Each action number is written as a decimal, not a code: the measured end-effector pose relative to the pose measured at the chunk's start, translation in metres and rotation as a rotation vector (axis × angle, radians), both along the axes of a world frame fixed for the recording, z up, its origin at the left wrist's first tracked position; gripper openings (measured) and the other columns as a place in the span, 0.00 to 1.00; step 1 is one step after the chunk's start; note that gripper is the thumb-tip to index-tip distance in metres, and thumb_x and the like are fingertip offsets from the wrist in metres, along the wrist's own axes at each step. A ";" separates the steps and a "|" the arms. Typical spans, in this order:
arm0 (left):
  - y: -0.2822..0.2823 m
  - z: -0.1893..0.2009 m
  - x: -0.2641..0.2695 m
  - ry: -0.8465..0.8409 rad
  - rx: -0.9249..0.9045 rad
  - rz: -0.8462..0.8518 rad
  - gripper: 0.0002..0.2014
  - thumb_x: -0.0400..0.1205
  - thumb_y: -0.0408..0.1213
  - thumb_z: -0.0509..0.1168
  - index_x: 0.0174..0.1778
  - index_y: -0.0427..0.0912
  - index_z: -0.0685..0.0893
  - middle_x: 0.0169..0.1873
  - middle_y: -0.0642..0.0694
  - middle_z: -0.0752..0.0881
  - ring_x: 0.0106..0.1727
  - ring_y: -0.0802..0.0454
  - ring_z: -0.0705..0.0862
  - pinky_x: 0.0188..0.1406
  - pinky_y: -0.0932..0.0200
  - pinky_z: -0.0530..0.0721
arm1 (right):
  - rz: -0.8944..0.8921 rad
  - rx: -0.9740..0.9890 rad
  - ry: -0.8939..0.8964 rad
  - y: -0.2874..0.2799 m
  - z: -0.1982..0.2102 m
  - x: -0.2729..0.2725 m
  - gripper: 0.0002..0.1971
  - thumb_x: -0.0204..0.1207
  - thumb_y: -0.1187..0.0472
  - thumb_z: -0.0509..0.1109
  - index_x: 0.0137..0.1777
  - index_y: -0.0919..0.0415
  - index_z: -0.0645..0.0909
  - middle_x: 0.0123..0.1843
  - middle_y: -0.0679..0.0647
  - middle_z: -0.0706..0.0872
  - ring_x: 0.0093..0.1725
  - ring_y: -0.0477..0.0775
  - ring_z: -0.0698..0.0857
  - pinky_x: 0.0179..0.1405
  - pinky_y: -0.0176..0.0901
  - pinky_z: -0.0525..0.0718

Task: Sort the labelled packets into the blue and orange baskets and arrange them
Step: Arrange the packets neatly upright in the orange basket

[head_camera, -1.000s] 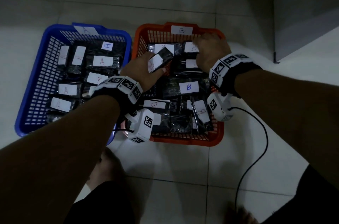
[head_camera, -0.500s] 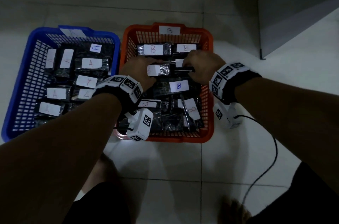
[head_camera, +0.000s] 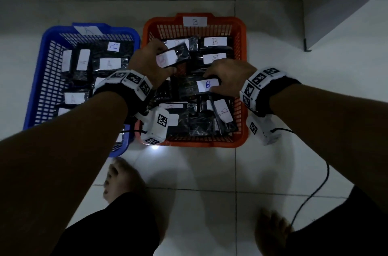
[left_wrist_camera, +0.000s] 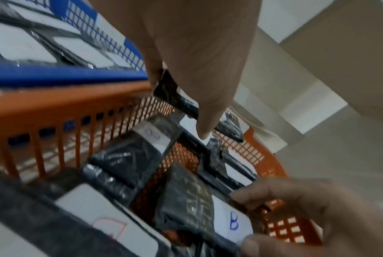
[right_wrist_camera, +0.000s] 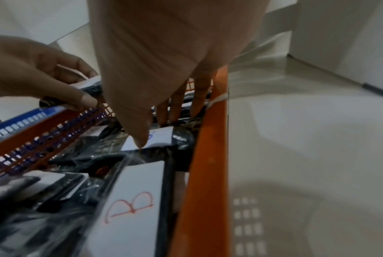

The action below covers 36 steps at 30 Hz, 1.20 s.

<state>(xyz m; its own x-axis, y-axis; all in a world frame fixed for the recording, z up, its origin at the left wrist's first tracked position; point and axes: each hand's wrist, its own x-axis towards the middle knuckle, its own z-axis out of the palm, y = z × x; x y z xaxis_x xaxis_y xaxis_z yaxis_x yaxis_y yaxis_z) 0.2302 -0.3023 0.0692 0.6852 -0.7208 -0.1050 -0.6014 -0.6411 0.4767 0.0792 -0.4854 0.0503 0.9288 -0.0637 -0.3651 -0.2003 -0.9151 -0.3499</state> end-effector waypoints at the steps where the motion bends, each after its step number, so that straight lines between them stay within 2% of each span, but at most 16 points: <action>1: 0.001 0.000 -0.001 0.004 0.012 -0.006 0.28 0.72 0.44 0.77 0.64 0.37 0.78 0.60 0.39 0.84 0.60 0.40 0.82 0.52 0.56 0.76 | 0.002 -0.014 0.024 -0.001 0.000 0.000 0.21 0.76 0.53 0.70 0.69 0.54 0.80 0.64 0.54 0.83 0.62 0.57 0.81 0.58 0.51 0.83; 4: 0.007 -0.001 -0.006 0.019 0.035 -0.037 0.28 0.70 0.44 0.79 0.63 0.39 0.80 0.59 0.41 0.85 0.60 0.43 0.83 0.51 0.61 0.73 | -0.005 -0.064 0.064 -0.002 -0.003 0.000 0.23 0.75 0.56 0.70 0.71 0.55 0.78 0.65 0.57 0.82 0.63 0.59 0.81 0.58 0.53 0.84; 8: 0.014 -0.002 -0.011 0.020 0.097 -0.069 0.27 0.69 0.46 0.79 0.63 0.42 0.83 0.59 0.43 0.86 0.60 0.44 0.84 0.54 0.58 0.77 | -0.028 -0.137 0.034 0.001 -0.006 -0.001 0.21 0.75 0.58 0.70 0.68 0.59 0.79 0.62 0.60 0.83 0.60 0.63 0.82 0.53 0.55 0.85; 11: 0.018 -0.003 -0.005 -0.002 0.092 0.021 0.28 0.70 0.51 0.77 0.63 0.41 0.83 0.57 0.43 0.87 0.58 0.44 0.84 0.52 0.58 0.78 | -0.058 -0.161 0.022 0.002 -0.007 -0.001 0.20 0.77 0.57 0.69 0.67 0.61 0.79 0.63 0.60 0.82 0.62 0.63 0.80 0.55 0.56 0.85; 14: 0.015 0.001 -0.002 -0.069 0.105 0.098 0.27 0.71 0.54 0.75 0.58 0.38 0.82 0.49 0.40 0.87 0.52 0.40 0.85 0.44 0.58 0.75 | -0.076 -0.165 0.006 0.003 -0.008 -0.001 0.19 0.77 0.57 0.68 0.66 0.62 0.79 0.62 0.60 0.81 0.62 0.63 0.80 0.53 0.56 0.85; 16: 0.009 0.003 -0.002 -0.077 0.121 0.129 0.30 0.71 0.57 0.74 0.59 0.37 0.80 0.47 0.39 0.86 0.51 0.40 0.84 0.44 0.56 0.76 | -0.089 -0.138 -0.026 0.004 -0.008 -0.002 0.19 0.77 0.56 0.67 0.66 0.62 0.80 0.61 0.60 0.81 0.60 0.63 0.80 0.52 0.55 0.85; 18: 0.004 0.002 -0.004 -0.042 0.119 0.154 0.35 0.69 0.60 0.74 0.64 0.38 0.77 0.50 0.39 0.86 0.53 0.40 0.84 0.47 0.54 0.80 | -0.143 -0.056 -0.110 0.007 -0.006 0.000 0.17 0.79 0.55 0.66 0.64 0.61 0.82 0.59 0.59 0.83 0.57 0.60 0.82 0.51 0.52 0.85; 21: 0.000 -0.001 -0.015 0.017 0.062 0.090 0.36 0.67 0.58 0.77 0.65 0.40 0.78 0.51 0.42 0.87 0.51 0.46 0.85 0.42 0.63 0.75 | -0.454 0.264 -0.250 0.019 0.002 0.016 0.14 0.81 0.50 0.65 0.58 0.57 0.86 0.51 0.52 0.89 0.47 0.50 0.85 0.46 0.39 0.82; 22: -0.001 -0.001 -0.021 0.041 0.047 0.055 0.35 0.66 0.56 0.78 0.65 0.40 0.79 0.52 0.43 0.87 0.50 0.49 0.84 0.41 0.64 0.74 | -0.530 0.350 -0.271 0.023 0.004 0.024 0.14 0.81 0.50 0.66 0.56 0.57 0.87 0.50 0.52 0.89 0.47 0.49 0.86 0.47 0.38 0.82; 25: -0.001 -0.004 -0.029 0.115 0.036 0.007 0.34 0.65 0.53 0.80 0.65 0.43 0.80 0.54 0.48 0.86 0.47 0.58 0.79 0.43 0.66 0.72 | -0.696 0.588 -0.239 0.030 0.003 0.039 0.16 0.78 0.48 0.70 0.57 0.58 0.86 0.50 0.51 0.89 0.49 0.49 0.87 0.52 0.45 0.87; 27: 0.004 -0.007 -0.030 0.138 0.041 0.000 0.32 0.64 0.54 0.80 0.62 0.46 0.82 0.50 0.50 0.86 0.49 0.56 0.82 0.43 0.66 0.74 | -0.741 0.708 -0.172 0.033 -0.002 0.041 0.12 0.76 0.52 0.74 0.54 0.58 0.86 0.50 0.53 0.89 0.49 0.52 0.88 0.49 0.47 0.89; 29: 0.011 -0.010 -0.030 0.160 0.056 0.004 0.32 0.63 0.56 0.80 0.60 0.46 0.82 0.47 0.52 0.86 0.50 0.53 0.85 0.44 0.63 0.79 | -0.745 0.765 -0.151 0.035 -0.004 0.042 0.03 0.76 0.59 0.75 0.47 0.55 0.85 0.45 0.54 0.89 0.45 0.52 0.88 0.42 0.47 0.90; 31: 0.018 -0.011 -0.026 0.110 0.035 0.023 0.33 0.65 0.58 0.78 0.62 0.46 0.82 0.53 0.49 0.86 0.55 0.52 0.84 0.52 0.61 0.80 | -0.789 0.797 -0.214 0.035 -0.006 0.043 0.03 0.77 0.63 0.73 0.44 0.54 0.85 0.37 0.49 0.88 0.37 0.47 0.87 0.34 0.41 0.88; 32: 0.020 -0.010 -0.022 0.044 0.014 0.043 0.32 0.67 0.58 0.76 0.63 0.46 0.81 0.58 0.48 0.85 0.59 0.51 0.82 0.55 0.61 0.78 | -0.823 0.791 -0.271 0.032 -0.007 0.045 0.03 0.77 0.64 0.72 0.47 0.55 0.86 0.37 0.48 0.87 0.36 0.45 0.86 0.33 0.38 0.87; 34: 0.024 -0.012 -0.014 -0.087 -0.015 0.118 0.27 0.73 0.53 0.72 0.65 0.45 0.80 0.63 0.43 0.81 0.65 0.46 0.78 0.60 0.58 0.75 | -0.881 0.714 -0.392 0.024 -0.011 0.050 0.05 0.78 0.62 0.71 0.50 0.54 0.87 0.41 0.48 0.88 0.40 0.46 0.87 0.40 0.41 0.88; 36: 0.025 -0.015 -0.008 -0.151 -0.015 0.224 0.24 0.76 0.47 0.67 0.67 0.43 0.77 0.64 0.40 0.78 0.66 0.43 0.76 0.63 0.51 0.78 | -0.934 0.653 -0.494 0.016 -0.013 0.057 0.06 0.77 0.60 0.71 0.50 0.51 0.87 0.45 0.46 0.89 0.46 0.47 0.87 0.48 0.43 0.88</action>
